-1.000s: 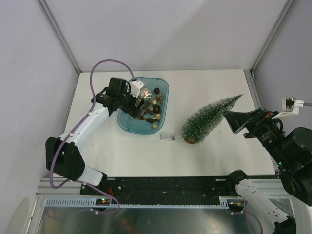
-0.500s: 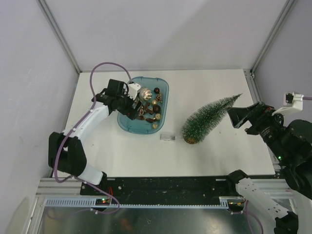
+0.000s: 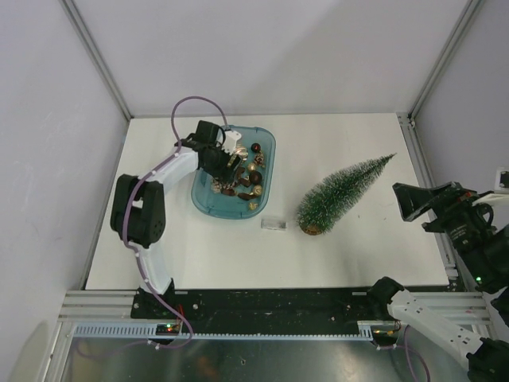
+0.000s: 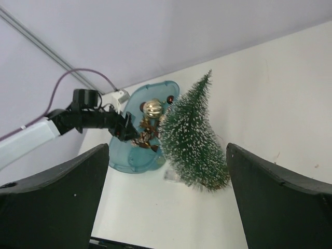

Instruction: Decorate the small christmas tree

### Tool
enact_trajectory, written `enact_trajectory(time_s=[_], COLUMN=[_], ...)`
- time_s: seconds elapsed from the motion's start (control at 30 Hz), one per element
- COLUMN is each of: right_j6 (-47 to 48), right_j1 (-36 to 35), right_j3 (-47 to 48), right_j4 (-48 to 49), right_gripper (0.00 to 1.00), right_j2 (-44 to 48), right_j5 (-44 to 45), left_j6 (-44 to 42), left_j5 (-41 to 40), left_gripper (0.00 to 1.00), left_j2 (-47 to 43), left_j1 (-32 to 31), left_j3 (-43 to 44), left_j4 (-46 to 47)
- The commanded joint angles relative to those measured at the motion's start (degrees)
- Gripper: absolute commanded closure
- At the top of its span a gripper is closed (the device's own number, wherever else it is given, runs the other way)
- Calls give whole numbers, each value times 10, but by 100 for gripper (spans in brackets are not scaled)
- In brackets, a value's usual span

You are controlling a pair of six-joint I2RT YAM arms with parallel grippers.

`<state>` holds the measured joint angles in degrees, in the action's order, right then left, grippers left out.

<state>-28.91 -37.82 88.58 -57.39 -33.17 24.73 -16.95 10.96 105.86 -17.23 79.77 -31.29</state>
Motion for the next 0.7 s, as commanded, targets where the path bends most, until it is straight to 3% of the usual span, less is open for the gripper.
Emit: enact_trajectory(time_s=[0.0, 0.13, 0.5, 0.67], right_j6=[-4, 3, 17, 19], right_j1=[-29, -45, -66, -71], right_j3=[-39, -72, -90, -91], right_j4=[25, 37, 70, 73], right_gripper=[1, 1, 1, 1], right_j2=[4, 1, 2, -8], right_j5=[68, 93, 112, 110], left_j6=[4, -10, -34, -26], left_j5=[-7, -15, -45, -29], left_gripper=[17, 23, 25, 15], left_j2=[37, 47, 1, -1], left_j1=[-2, -15, -47, -48], left_j3=[54, 55, 14, 24], left_j4=[16, 17, 36, 36])
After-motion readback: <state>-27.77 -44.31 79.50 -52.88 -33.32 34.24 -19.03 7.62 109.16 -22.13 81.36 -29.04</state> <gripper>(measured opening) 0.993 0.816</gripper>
